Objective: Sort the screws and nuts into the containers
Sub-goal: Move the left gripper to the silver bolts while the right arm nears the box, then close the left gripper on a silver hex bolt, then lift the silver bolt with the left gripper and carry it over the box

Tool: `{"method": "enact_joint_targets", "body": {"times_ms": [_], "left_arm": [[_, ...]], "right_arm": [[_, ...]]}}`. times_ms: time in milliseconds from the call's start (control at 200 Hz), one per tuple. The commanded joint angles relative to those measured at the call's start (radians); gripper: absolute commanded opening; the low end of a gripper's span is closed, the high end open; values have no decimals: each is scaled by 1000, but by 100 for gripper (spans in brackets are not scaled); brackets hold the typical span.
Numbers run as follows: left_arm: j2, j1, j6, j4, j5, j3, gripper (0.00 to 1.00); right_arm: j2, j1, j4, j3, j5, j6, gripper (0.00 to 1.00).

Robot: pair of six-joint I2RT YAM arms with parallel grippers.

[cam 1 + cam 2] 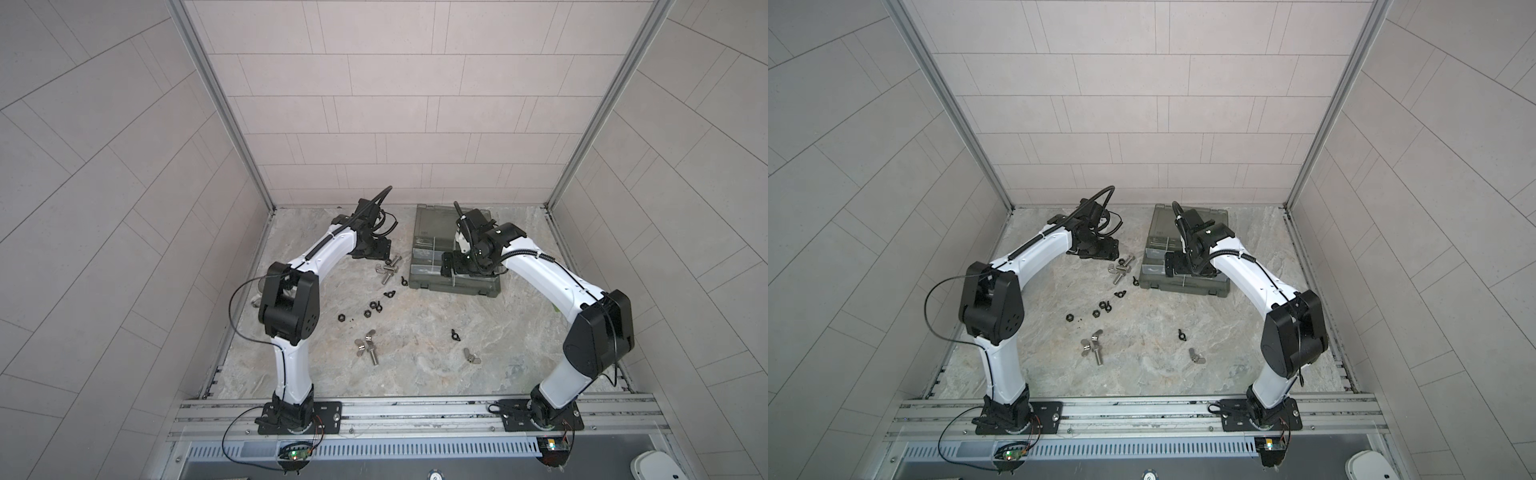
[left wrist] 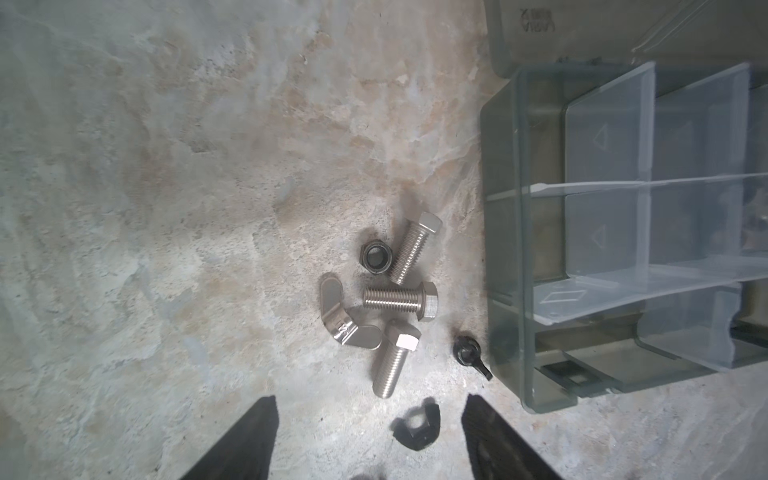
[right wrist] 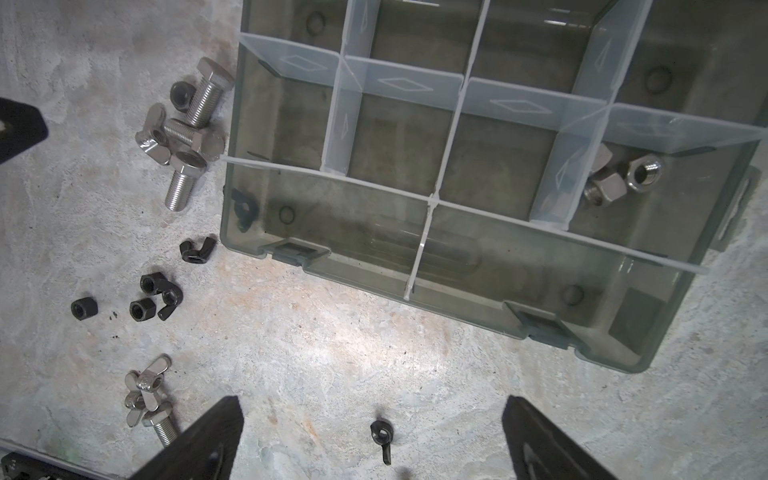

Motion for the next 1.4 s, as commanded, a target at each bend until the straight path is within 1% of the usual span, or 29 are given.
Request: {"method": "enact_joint_targets", "body": {"times_ms": [0, 115, 190, 290, 325, 545, 670, 861, 996, 1061, 1306, 1396], "left_arm": [[48, -16, 45, -44, -47, 84, 74], [115, -33, 124, -52, -118, 157, 72], [169, -41, 159, -71, -129, 213, 67], [219, -43, 178, -74, -106, 253, 60], [232, -47, 184, -75, -99, 265, 59], [302, -57, 198, -67, -60, 327, 59], [328, -74, 201, -62, -40, 344, 59], [378, -100, 212, -61, -51, 377, 57], [404, -102, 214, -64, -58, 395, 55], [408, -102, 217, -66, -63, 396, 53], [416, -99, 221, -63, -74, 375, 52], [422, -99, 218, -63, -70, 372, 45]], "right_arm": [[-50, -6, -71, 3, 10, -22, 99], [-88, -40, -95, -12, 24, -38, 99], [-119, -77, -101, -31, 16, -42, 99], [-157, -128, -105, -56, 6, -45, 99], [-168, -142, -104, -64, 3, -47, 99], [-217, -190, -105, -116, -3, -59, 99], [-226, -213, -104, -133, -8, -61, 99], [-226, -232, -106, -144, -14, -66, 99], [-224, -244, -107, -148, -19, -70, 99], [-225, -249, -109, -149, -20, -72, 99], [-224, -266, -113, -157, -24, -75, 99], [-225, -268, -112, -160, -24, -73, 99]]}}
